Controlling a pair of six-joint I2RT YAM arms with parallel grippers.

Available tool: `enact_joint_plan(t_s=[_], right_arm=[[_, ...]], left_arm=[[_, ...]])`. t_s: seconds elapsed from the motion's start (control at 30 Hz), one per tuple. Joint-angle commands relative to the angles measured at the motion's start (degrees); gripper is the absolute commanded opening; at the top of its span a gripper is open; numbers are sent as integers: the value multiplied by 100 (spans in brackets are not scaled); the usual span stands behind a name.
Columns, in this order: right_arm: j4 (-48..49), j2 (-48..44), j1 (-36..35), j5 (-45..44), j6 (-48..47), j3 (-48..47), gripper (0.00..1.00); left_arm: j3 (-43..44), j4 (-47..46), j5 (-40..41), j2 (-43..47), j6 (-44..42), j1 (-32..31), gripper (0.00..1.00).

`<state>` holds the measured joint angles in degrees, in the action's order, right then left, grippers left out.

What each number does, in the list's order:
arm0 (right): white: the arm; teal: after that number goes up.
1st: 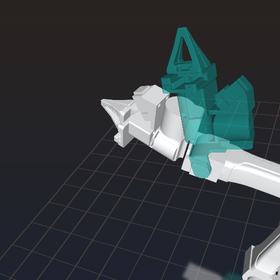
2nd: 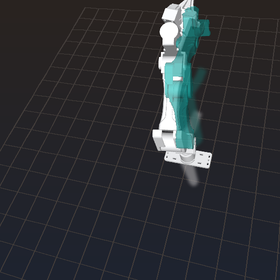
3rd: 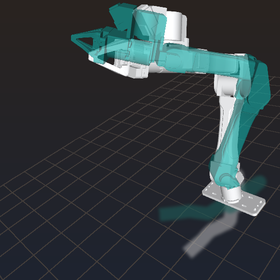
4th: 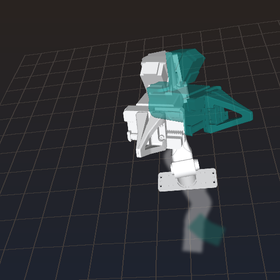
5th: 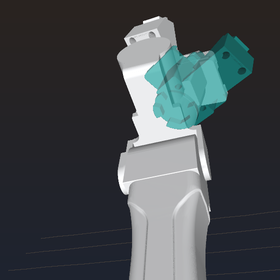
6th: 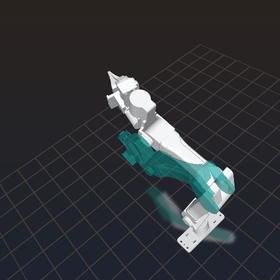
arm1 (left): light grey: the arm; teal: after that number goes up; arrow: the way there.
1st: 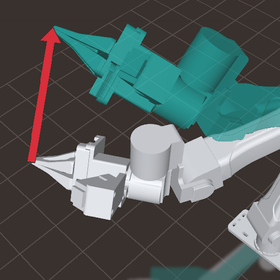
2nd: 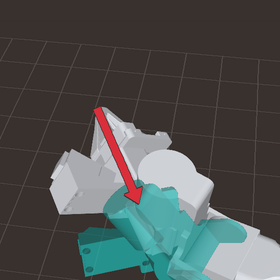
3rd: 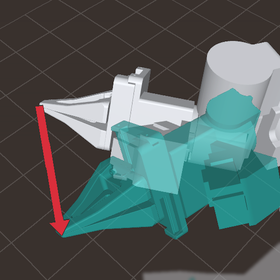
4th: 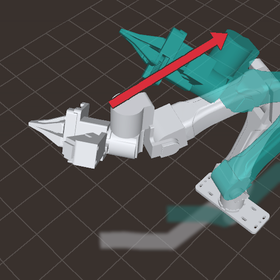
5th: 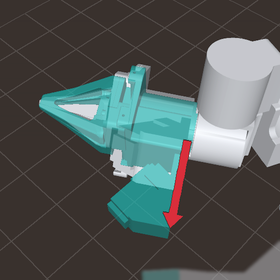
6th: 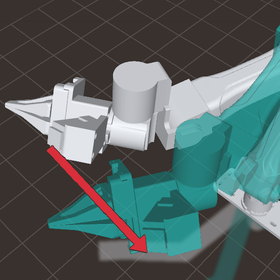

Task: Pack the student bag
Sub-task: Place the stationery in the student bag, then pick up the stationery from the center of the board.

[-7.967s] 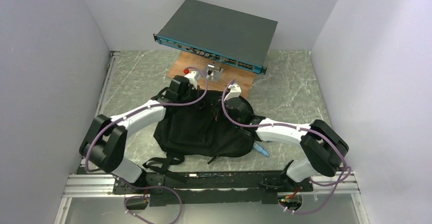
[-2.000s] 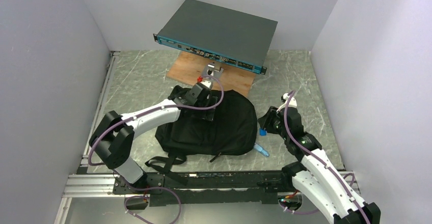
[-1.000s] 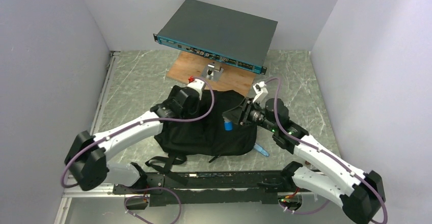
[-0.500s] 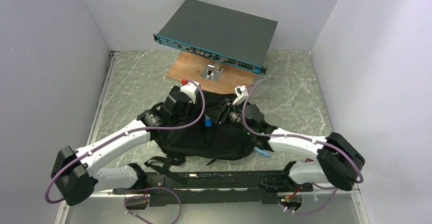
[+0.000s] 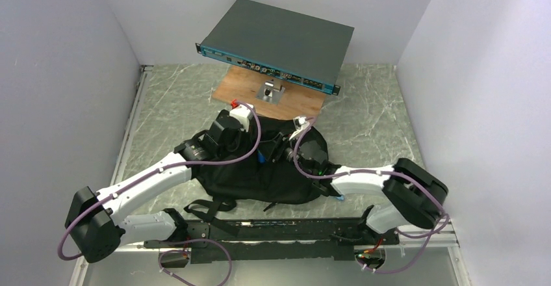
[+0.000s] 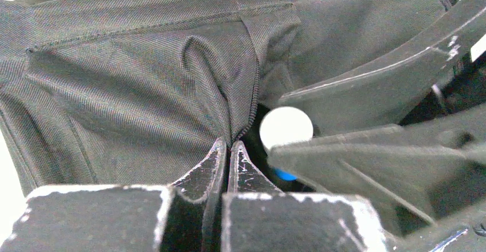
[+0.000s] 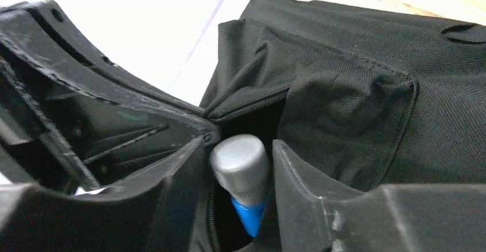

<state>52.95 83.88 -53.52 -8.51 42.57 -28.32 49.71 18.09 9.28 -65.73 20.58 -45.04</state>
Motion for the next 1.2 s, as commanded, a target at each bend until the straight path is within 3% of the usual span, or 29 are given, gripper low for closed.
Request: enact_joint_plan(t_s=[0.0, 0.07, 0.13, 0.37, 0.5, 0.6, 0.67, 0.77, 0.93, 1.17], right_arm=[[-2197, -752, -55, 121, -280, -651, 62], [-3170, -851, 14, 361, -554, -1091, 66], [-3463, -998, 46, 611, -643, -1079, 74], [-5734, -2269, 510, -339, -547, -1144, 76], [-7715, -3043, 1371, -713, 568, -1147, 76], [-8950, -3639, 1622, -1269, 1298, -916, 75], [-9851, -3989, 1647, -1728, 2313, -780, 74], [-10937, -4205, 1753, -1719, 3782, -625, 73], [-11812, -3895, 1807, -1101, 5154, -442, 75], [-11803, -3981, 1886, -597, 5736, -343, 81]], left_arm=[[109, -104, -143, 47, -98, 62, 0], [92, -87, -146, 86, -110, 88, 0], [57, -94, -167, 119, -106, 96, 0], [4, -113, -238, 114, -115, 136, 0], [-28, -143, -398, 114, -124, 155, 0], [-138, -262, -465, 114, -101, 158, 0], [-106, -235, -493, 98, -109, 162, 0], [2, -114, -529, 94, -146, 162, 0], [-53, -206, -550, 138, -162, 166, 0], [143, -47, -660, 56, -137, 166, 0]])
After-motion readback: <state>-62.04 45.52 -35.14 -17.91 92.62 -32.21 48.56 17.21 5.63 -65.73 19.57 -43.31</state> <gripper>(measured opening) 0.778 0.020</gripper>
